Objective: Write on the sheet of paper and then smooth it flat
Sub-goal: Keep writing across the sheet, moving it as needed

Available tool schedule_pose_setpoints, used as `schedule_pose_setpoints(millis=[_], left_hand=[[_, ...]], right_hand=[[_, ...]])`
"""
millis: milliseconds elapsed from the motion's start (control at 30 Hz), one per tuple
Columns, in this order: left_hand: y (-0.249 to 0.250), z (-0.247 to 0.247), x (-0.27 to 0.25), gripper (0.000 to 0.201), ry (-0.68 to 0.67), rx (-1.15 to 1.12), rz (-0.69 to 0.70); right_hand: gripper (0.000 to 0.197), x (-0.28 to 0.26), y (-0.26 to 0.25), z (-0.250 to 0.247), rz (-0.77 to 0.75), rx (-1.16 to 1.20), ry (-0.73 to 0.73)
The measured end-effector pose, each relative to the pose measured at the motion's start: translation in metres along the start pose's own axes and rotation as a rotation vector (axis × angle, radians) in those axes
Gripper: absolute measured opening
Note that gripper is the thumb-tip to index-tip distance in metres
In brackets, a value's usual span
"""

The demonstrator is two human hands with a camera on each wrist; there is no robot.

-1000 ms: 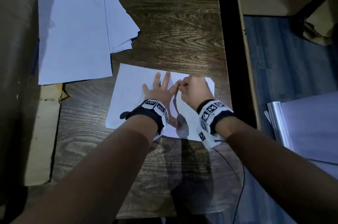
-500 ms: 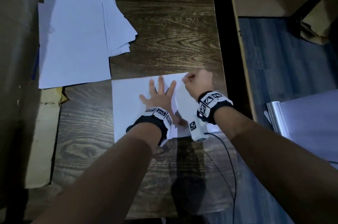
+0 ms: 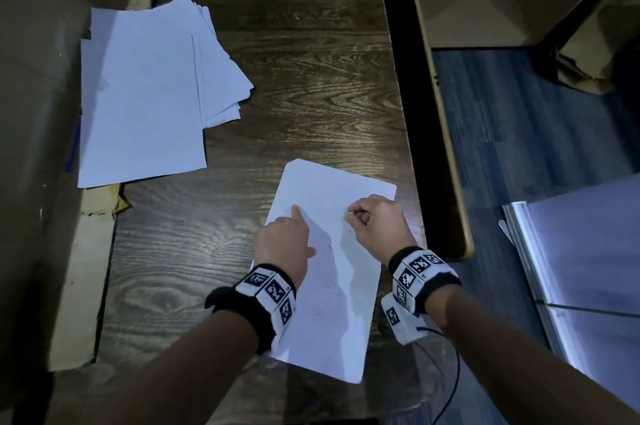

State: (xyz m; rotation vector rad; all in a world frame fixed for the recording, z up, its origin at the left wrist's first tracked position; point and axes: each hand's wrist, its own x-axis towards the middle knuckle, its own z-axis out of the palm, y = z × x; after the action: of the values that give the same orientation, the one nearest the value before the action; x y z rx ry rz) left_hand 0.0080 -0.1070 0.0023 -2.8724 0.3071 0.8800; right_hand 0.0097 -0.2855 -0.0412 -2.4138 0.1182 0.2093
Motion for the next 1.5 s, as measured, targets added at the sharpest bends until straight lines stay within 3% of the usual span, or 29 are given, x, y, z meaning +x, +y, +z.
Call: schedule_pose_setpoints(millis=[100,200,300,400,467,633,700,833,933,1033,1133,1233,1400,1500], left_hand=[[-0.017,0.000,0.021,0.099,0.047,-0.040,0.222],[-0.029,0.003,0.043,0.129,-0.084,-0.096,0.369],[-0.030,0.004,0.055,0.140,-0.121,-0.101,0.347],[-0.023,0.001,0.056,0.143,-0.153,-0.104,0.304],[-0.021,-0.001,0.054,0.145,-0.164,-0.115,0.295],[-0.012,-0.008,0.054,0.153,-0.173,-0.008,0.244],[-0.004,-0.013,0.054,0.155,-0.179,0.061,0.226],[0.003,-0.018,0.054,0.155,-0.189,0.102,0.202],[0.006,-0.019,0.053,0.154,-0.215,0.110,0.191],[0.009,-0.022,0.053,0.129,-0.194,0.075,0.171],[0.010,-0.023,0.057,0.110,-0.162,0.033,0.167],[0.007,-0.024,0.057,0.119,-0.181,0.030,0.169],[0.004,-0.024,0.057,0.142,-0.163,0.066,0.176],[0.005,-0.022,0.056,0.146,-0.141,0.093,0.172]], right_hand=[[0.006,0.018,-0.005,0.001,-0.046,-0.040,-0.022],[0.009,0.037,-0.014,0.003,-0.034,-0.066,0.009],[0.012,0.025,-0.021,0.014,-0.017,-0.082,0.031],[0.015,-0.024,-0.034,0.024,-0.144,-0.121,-0.169],[0.016,-0.024,-0.038,0.016,-0.176,-0.167,-0.248],[0.017,0.056,-0.040,0.000,0.014,-0.198,-0.012],[0.017,0.039,-0.036,0.006,-0.008,-0.218,-0.040],[0.013,-0.027,-0.030,0.009,-0.113,-0.244,-0.261],[0.014,0.014,-0.031,0.000,-0.067,-0.279,-0.151],[0.017,0.045,-0.030,-0.004,0.010,-0.219,-0.006],[0.015,0.003,-0.030,0.003,-0.010,-0.250,-0.108],[0.014,-0.020,-0.025,-0.001,-0.075,-0.268,-0.269],[0.015,0.042,-0.022,-0.011,-0.014,-0.238,-0.061],[0.014,-0.003,-0.024,0.003,-0.002,-0.195,-0.122]])
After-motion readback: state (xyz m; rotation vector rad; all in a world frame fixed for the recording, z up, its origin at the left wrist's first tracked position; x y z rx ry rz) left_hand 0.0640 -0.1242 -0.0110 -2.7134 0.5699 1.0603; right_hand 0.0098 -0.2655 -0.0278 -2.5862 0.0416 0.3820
